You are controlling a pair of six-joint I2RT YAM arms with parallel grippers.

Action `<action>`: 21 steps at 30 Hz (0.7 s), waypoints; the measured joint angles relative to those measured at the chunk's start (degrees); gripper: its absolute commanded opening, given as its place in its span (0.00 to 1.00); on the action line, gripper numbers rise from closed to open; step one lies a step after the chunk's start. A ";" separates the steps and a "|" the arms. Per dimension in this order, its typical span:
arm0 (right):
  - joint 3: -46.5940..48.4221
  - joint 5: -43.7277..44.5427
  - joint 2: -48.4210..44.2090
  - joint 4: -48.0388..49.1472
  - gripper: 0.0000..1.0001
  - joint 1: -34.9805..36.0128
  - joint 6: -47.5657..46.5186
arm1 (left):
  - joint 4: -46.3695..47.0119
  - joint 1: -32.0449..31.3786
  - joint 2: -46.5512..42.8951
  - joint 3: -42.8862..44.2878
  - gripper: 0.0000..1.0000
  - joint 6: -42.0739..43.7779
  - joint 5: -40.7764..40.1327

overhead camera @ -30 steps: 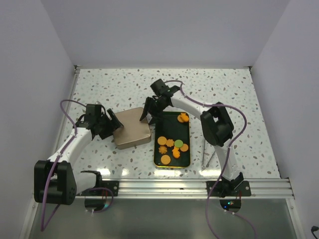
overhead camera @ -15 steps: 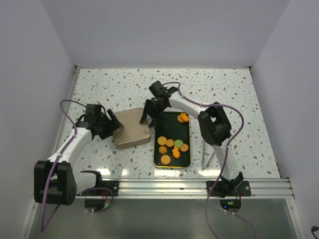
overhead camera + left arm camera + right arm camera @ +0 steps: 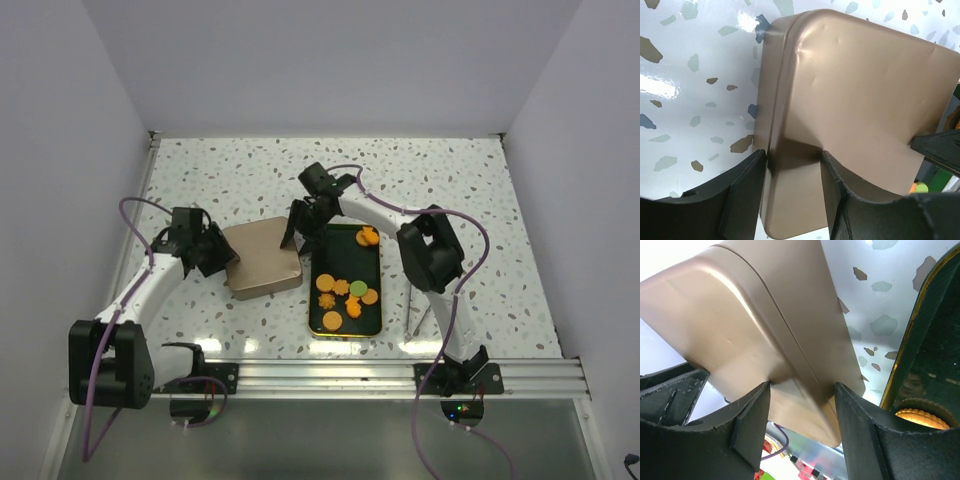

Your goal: Pack the cookies

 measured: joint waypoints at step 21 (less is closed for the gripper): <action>1.38 0.17 0.00 -1.84 0.58 -1.92 -2.91 | -4.52 2.91 2.54 5.14 0.66 2.36 -2.99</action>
